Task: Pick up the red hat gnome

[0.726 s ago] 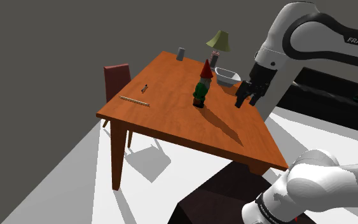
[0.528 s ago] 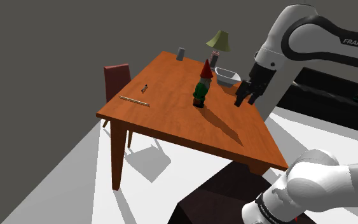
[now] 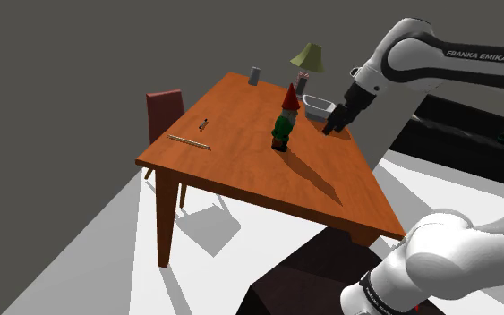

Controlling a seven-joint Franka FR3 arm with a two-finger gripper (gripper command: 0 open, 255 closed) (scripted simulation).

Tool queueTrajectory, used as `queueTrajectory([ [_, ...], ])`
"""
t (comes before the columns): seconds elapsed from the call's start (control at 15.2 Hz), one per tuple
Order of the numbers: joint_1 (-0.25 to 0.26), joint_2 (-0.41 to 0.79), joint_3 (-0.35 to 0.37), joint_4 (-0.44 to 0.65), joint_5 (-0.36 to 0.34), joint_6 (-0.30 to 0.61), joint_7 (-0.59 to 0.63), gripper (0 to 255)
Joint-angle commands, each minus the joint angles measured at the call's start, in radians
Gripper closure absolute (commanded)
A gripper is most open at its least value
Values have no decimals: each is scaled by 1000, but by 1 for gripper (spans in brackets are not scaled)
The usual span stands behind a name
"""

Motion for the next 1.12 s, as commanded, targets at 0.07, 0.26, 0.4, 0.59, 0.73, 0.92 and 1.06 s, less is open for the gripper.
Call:
queueTrajectory([
  [0.07, 39, 75, -86, 42, 32, 88, -139, 0],
  [0.26, 94, 165, -179, 109, 94, 152, -286, 0],
  [0.4, 138, 229, -243, 163, 152, 182, -391, 0],
  [0.59, 208, 337, -343, 261, 270, 203, -561, 0],
  [0.73, 253, 419, -411, 337, 369, 197, -683, 0],
  [0.92, 297, 566, -503, 470, 553, 146, -873, 0],
  [1.06, 291, 679, -542, 571, 691, 83, -994, 0],
])
